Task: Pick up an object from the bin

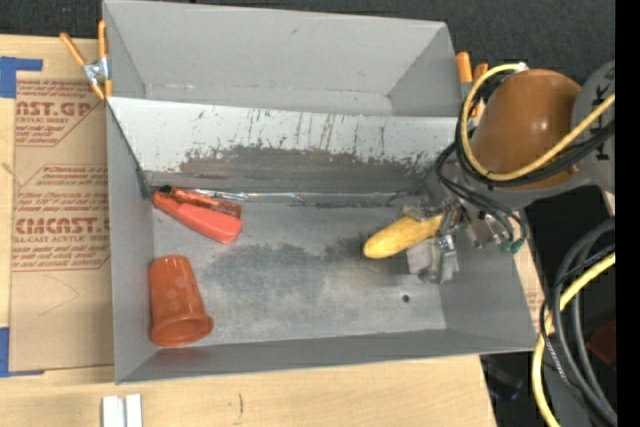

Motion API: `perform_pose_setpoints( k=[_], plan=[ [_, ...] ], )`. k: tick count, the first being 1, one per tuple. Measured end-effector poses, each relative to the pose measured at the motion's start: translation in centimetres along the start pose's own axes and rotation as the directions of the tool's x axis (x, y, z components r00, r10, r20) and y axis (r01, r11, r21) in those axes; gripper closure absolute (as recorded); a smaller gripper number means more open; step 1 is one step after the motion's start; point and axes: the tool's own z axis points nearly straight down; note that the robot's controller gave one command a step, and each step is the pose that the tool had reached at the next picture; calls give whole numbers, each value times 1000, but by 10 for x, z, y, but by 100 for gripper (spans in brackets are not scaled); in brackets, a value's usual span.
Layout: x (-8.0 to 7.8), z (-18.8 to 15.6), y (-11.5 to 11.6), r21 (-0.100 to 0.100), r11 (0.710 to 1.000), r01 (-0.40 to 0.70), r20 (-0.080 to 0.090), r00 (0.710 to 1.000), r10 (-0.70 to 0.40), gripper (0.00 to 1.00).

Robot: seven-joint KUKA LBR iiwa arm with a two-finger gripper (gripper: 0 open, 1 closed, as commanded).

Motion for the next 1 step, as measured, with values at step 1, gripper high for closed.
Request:
perform_pose_setpoints(
  k=[1],
  plan=[
    [0,-9,0,-1,1000,0,-1,1000,0,100]
  ],
)
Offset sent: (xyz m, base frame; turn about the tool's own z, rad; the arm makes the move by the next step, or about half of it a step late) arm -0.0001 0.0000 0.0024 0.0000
